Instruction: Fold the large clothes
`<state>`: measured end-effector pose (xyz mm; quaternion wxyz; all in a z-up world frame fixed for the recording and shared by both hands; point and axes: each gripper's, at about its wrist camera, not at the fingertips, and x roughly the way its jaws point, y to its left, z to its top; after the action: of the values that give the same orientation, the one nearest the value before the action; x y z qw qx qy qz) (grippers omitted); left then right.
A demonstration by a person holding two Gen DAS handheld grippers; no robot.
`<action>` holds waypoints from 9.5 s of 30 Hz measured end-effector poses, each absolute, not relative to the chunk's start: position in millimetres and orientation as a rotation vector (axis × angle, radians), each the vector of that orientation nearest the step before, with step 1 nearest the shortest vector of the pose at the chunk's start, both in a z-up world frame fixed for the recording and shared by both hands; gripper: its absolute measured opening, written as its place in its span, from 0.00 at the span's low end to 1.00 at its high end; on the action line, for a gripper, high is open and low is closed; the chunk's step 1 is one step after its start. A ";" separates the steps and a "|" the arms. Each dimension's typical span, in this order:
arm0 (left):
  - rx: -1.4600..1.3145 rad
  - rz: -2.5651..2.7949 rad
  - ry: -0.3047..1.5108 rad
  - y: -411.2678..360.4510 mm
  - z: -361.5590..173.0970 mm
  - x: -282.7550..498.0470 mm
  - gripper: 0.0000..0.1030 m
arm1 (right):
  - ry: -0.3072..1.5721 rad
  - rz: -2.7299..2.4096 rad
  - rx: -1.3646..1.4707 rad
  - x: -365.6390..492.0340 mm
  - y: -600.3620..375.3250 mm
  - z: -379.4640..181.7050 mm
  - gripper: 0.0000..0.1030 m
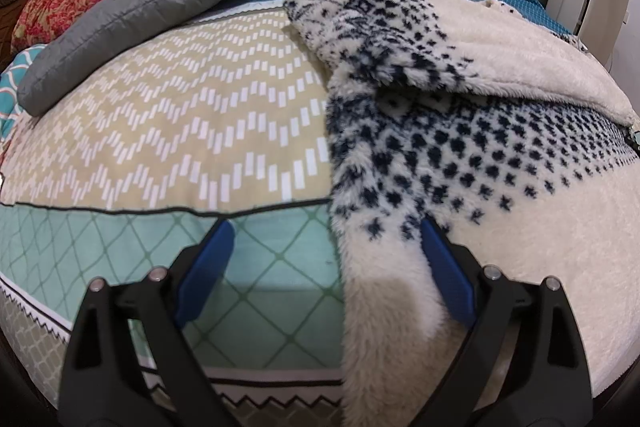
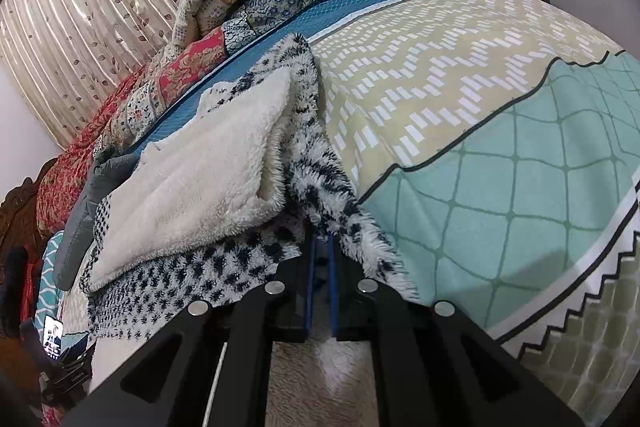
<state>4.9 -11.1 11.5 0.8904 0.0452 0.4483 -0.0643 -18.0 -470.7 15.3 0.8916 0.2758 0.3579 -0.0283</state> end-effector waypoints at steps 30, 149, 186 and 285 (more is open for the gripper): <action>0.093 -0.136 0.929 -10.8 11.4 4.8 0.87 | 0.734 -0.048 0.581 -16.3 -472.1 15.3 1.00; -0.517 -0.310 1.164 95.9 77.8 52.5 0.43 | 0.591 0.067 0.863 -44.5 -529.5 87.5 0.75; -0.090 -0.289 1.125 36.2 77.1 42.6 0.55 | 0.684 0.018 0.542 -55.2 -487.6 99.9 0.78; 0.209 -0.248 1.144 -42.0 32.4 72.5 0.10 | 0.771 0.202 0.558 -19.7 -465.7 46.5 0.68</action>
<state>72.5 -42.0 32.4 0.8284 0.0984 0.5389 -0.1167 -19.7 -465.7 46.5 0.8839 0.2683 0.3705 0.0971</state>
